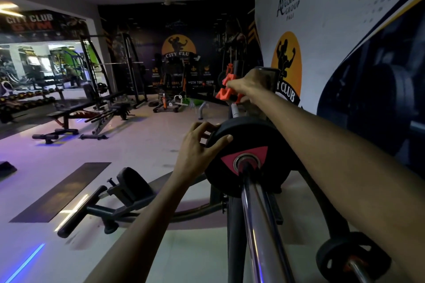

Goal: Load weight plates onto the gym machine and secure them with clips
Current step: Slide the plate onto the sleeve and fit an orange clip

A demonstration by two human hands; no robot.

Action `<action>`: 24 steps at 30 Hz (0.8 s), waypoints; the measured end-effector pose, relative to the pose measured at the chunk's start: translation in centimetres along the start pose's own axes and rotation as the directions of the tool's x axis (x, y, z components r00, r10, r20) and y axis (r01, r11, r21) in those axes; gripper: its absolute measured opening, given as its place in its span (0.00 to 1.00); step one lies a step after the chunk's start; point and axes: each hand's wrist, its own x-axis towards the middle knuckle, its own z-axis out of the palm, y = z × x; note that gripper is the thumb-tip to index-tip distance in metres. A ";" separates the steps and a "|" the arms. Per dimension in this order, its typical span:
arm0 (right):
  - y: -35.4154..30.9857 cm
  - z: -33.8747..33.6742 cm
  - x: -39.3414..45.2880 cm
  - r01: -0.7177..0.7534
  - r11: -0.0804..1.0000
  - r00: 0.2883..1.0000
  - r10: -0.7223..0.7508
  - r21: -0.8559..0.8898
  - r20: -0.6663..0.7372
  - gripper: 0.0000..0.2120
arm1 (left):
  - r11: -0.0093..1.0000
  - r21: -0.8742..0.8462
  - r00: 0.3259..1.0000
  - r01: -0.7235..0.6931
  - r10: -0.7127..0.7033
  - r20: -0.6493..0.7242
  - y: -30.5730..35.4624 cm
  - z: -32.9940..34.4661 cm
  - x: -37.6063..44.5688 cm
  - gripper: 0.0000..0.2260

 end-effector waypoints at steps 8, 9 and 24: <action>1.5 -4.5 -9.0 0.038 0.895 0.979 -0.123 0.444 0.164 0.14 | 0.985 -0.127 0.991 0.118 -0.125 -0.048 1.6 -0.9 -1.0 0.19; 2.1 -5.1 -10.4 0.030 0.874 0.971 -0.141 0.485 0.194 0.15 | 0.976 -0.179 0.989 0.124 -0.135 -0.055 2.4 -0.9 -1.4 0.19; 6.6 -11.4 -27.2 0.066 0.794 0.941 -0.251 0.604 0.228 0.17 | 0.782 -0.610 0.992 0.125 -0.081 0.100 12.3 -2.2 -8.2 0.22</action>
